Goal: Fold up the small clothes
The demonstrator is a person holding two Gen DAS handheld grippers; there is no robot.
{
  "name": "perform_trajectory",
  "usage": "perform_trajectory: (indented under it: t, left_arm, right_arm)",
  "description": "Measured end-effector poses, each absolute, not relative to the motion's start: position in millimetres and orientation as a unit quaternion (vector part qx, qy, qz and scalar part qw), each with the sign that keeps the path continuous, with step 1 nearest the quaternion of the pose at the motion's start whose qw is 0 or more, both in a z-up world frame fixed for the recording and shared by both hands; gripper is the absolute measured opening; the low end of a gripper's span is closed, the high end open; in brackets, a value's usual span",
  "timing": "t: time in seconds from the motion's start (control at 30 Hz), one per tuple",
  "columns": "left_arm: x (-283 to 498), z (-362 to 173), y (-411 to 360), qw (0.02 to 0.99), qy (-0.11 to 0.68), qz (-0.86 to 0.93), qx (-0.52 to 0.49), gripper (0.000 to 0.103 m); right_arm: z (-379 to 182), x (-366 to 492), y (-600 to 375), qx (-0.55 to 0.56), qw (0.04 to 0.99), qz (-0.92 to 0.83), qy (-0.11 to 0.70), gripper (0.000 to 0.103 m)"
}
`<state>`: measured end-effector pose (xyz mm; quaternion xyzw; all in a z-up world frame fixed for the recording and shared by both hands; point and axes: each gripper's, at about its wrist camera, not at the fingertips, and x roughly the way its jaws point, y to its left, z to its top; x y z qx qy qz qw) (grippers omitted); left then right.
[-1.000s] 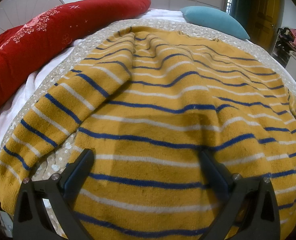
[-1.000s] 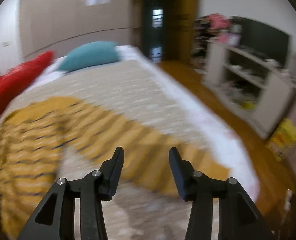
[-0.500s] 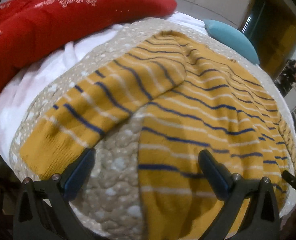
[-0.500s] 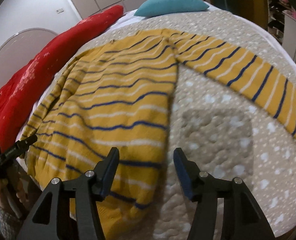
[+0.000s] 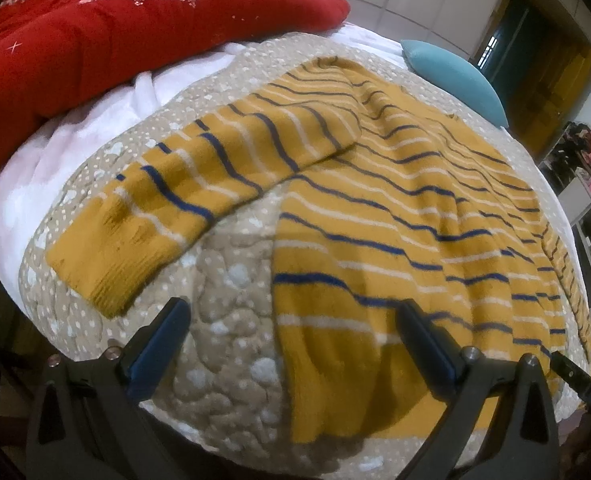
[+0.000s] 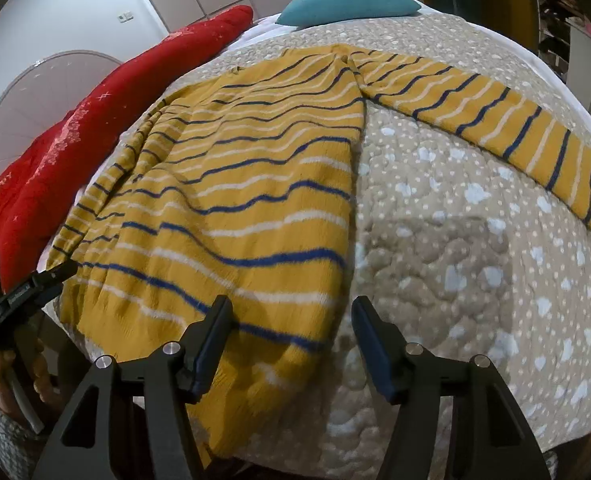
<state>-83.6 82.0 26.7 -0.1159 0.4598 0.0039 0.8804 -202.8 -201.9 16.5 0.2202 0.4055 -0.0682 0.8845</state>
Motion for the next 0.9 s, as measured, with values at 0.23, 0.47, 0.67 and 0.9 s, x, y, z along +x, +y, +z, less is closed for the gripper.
perform_trajectory:
  t: [0.23, 0.47, 0.67, 0.9]
  left_arm:
    - [-85, 30, 77, 0.881, 0.46, -0.004, -0.112, 0.024]
    - [-107, 57, 79, 0.886, 0.444, -0.012, -0.13, 0.009]
    - [-148, 69, 77, 0.888, 0.442, -0.016, -0.129, 0.01]
    - [-158, 44, 98, 0.87, 0.464, 0.003, -0.168, 0.012]
  right_arm:
    - [8, -216, -181, 0.209, 0.888, -0.065, 0.404, 0.063]
    - [23, -228, -190, 0.218, 0.901, -0.038, 0.372, 0.01]
    - [34, -271, -201, 0.235, 0.9, -0.023, 0.367, 0.01]
    - [14, -282, -196, 0.219, 0.888, -0.04, 0.401, 0.017]
